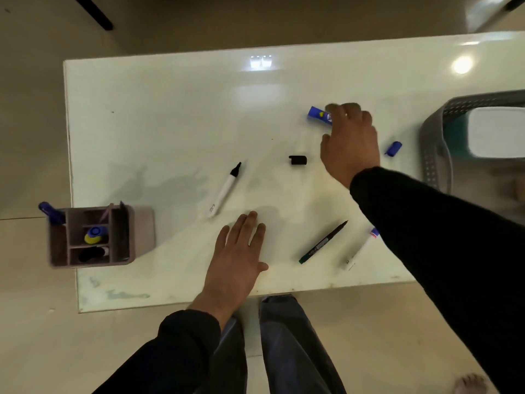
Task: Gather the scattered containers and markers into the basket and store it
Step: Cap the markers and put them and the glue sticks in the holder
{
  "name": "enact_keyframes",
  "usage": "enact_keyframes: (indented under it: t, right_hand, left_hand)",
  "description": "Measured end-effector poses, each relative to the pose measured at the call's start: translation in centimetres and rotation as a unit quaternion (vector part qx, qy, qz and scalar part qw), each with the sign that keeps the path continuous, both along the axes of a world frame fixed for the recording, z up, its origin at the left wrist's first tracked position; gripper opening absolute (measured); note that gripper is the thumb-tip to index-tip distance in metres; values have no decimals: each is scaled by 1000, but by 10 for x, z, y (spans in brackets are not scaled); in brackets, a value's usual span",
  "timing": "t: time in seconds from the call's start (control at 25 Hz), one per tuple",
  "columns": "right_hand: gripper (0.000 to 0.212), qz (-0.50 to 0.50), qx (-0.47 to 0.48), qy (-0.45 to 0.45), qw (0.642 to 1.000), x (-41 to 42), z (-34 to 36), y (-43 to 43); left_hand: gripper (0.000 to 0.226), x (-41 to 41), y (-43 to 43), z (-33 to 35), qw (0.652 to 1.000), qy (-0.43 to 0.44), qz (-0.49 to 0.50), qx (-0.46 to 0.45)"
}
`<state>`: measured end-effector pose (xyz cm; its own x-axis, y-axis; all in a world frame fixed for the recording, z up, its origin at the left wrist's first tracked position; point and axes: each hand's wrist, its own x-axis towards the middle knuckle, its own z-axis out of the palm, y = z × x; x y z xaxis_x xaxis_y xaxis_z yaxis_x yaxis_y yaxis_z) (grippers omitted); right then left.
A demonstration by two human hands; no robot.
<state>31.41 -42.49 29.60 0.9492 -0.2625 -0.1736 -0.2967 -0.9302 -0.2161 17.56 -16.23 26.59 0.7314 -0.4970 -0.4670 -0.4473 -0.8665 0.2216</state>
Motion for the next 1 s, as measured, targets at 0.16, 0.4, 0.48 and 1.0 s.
enact_keyframes:
  t: [0.16, 0.4, 0.48, 1.0]
  right_hand:
    - [45, 28, -18, 59, 998, 19, -21, -21]
    - [29, -18, 42, 0, 999, 1, -10, -20]
    - [27, -9, 61, -28, 998, -16, 7, 0]
    - [22, 187, 293, -128, 929, -88, 100, 295]
  left_hand:
    - [87, 1, 1, -3, 1000, -15, 3, 2]
    - [83, 0, 8, -3, 1000, -22, 6, -14]
    - [75, -7, 17, 3, 999, -23, 23, -28]
    - [62, -78, 198, 34, 987, -13, 155, 32]
